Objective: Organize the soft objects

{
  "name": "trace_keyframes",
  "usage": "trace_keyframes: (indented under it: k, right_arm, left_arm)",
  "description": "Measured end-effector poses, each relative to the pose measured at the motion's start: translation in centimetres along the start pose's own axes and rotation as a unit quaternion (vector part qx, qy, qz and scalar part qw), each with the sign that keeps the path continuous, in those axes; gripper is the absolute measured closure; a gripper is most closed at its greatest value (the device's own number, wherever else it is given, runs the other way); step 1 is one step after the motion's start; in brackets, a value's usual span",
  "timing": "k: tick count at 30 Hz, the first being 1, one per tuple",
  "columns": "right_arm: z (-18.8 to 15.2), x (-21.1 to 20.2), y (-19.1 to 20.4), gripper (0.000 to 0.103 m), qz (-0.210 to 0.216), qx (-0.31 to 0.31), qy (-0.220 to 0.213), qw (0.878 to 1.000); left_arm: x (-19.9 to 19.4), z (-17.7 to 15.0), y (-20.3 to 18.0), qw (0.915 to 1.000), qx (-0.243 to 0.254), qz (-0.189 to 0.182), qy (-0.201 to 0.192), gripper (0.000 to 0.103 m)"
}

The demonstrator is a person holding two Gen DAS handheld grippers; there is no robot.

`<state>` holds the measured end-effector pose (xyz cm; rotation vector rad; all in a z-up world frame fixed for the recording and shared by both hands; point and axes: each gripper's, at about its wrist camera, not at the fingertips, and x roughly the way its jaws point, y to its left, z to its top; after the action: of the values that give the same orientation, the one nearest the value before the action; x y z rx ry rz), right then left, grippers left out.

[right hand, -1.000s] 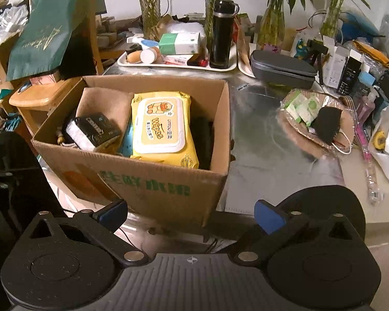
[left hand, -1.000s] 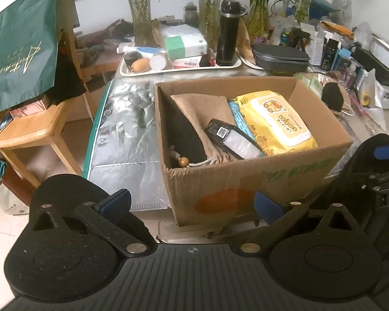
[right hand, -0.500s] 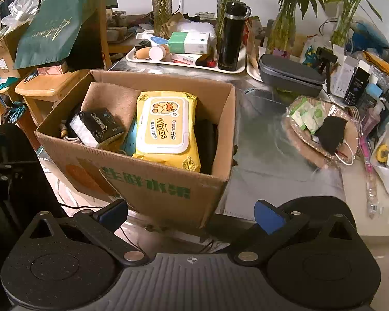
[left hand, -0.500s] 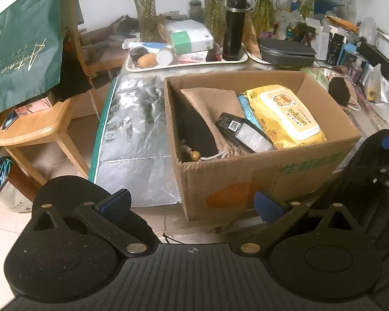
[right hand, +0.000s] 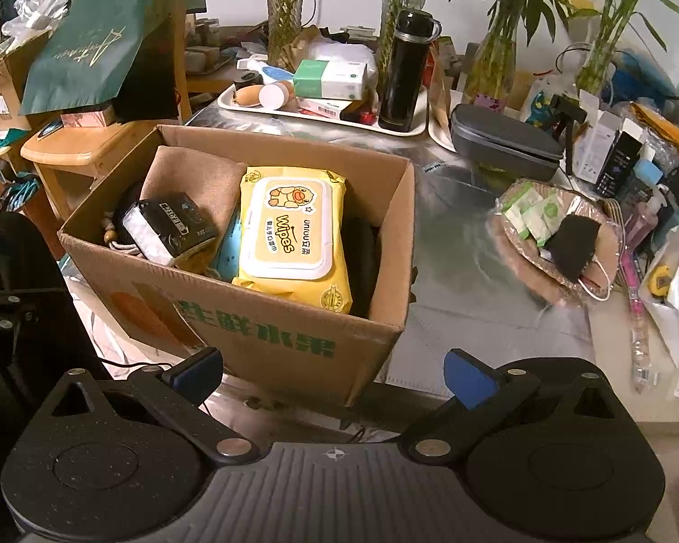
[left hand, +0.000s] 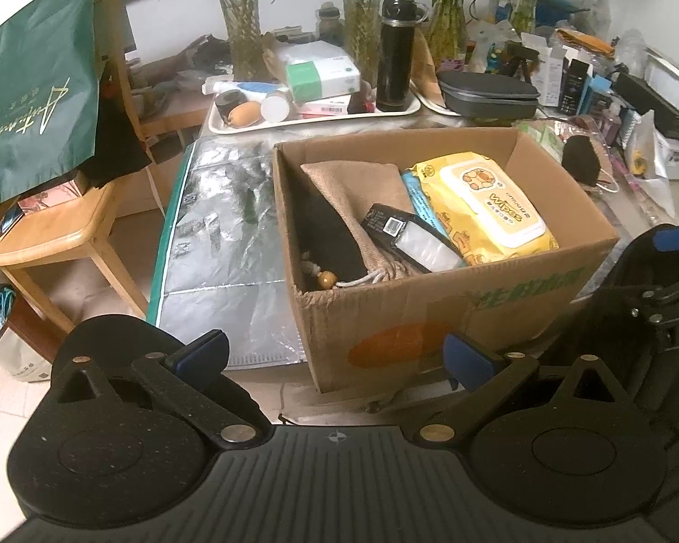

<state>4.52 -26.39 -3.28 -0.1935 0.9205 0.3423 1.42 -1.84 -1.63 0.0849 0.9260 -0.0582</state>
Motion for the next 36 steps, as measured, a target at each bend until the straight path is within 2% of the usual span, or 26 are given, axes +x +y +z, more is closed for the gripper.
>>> trace_keyframes:
  k: [36]
  right_arm:
    - [-0.56,0.69,0.43,0.000,0.006,-0.007,0.009,1.000]
  left_arm:
    - [0.06,0.30,-0.43,0.9999,0.006,0.005,0.008,0.000]
